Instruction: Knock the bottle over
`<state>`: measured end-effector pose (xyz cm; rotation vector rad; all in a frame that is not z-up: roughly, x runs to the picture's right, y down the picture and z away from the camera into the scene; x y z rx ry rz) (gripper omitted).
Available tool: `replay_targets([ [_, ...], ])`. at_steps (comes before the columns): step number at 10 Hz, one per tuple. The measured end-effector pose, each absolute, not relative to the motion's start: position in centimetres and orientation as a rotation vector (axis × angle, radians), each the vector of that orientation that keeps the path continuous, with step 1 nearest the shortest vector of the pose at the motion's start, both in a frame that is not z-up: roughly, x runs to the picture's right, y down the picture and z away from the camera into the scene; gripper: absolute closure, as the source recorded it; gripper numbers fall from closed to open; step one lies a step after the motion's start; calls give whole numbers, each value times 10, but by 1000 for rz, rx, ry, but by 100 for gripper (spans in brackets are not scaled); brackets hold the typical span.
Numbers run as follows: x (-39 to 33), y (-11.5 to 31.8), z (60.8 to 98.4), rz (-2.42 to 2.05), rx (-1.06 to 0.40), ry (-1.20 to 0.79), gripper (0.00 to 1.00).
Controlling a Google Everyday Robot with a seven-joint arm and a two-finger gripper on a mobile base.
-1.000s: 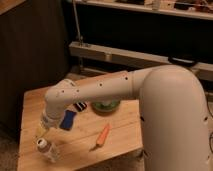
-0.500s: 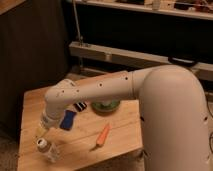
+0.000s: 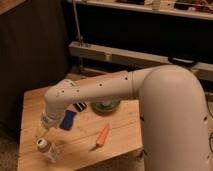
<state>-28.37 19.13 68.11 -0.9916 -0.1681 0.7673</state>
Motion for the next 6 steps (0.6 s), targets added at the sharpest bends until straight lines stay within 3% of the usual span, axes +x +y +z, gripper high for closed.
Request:
replay_targets([
  [4,-284,179,673,765,-983,-220,38],
  [6,-282,155,652,763,-956,-285,38],
])
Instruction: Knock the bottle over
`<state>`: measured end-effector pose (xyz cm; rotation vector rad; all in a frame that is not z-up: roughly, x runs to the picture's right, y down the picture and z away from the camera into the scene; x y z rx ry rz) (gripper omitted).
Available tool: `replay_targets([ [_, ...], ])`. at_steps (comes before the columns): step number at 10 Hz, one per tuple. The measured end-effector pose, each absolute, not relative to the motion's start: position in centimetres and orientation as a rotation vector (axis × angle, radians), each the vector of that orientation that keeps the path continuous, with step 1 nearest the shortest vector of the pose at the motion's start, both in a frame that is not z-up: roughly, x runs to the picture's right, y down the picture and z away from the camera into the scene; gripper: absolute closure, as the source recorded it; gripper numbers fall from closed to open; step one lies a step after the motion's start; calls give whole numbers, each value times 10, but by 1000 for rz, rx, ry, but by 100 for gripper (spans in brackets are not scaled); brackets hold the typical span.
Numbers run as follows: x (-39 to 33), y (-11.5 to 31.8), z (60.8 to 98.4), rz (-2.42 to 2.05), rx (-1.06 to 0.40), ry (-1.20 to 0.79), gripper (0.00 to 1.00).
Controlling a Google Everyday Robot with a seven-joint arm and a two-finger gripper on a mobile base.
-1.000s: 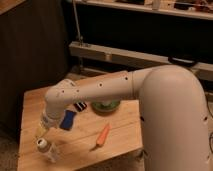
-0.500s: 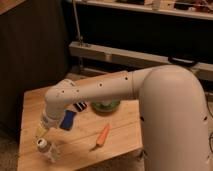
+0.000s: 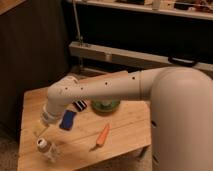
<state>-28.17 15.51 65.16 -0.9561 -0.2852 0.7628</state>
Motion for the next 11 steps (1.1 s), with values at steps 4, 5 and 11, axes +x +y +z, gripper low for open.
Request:
replay_targets([
  [4,-281,89,582,741,-867,-441,71],
  [5,-280,77,568,737,-887,-465,82],
  [11,-256,133,532,643,-1142,-440,100],
])
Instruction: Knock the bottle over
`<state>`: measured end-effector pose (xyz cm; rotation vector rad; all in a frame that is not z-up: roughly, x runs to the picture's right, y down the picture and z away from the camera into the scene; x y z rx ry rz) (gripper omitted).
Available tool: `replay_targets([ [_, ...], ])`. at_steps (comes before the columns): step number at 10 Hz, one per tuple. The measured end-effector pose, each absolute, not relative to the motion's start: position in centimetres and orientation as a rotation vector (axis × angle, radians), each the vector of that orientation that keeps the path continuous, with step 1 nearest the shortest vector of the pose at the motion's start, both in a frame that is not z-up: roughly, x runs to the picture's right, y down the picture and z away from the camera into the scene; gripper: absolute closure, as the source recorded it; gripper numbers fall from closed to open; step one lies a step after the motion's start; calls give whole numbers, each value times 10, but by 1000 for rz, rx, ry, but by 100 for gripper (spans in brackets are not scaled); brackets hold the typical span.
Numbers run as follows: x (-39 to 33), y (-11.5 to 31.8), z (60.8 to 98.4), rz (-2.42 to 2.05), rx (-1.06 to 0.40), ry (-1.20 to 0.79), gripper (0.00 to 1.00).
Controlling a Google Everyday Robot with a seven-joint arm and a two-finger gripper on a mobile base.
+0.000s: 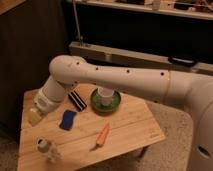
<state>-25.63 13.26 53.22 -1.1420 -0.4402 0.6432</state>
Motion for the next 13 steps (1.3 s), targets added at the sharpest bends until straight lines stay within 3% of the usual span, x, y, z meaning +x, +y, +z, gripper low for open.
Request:
replay_targets([
  [5,-212,222,526,654,-1179,-365,100],
  [13,-286,291,550,545,-1324,-369,100],
])
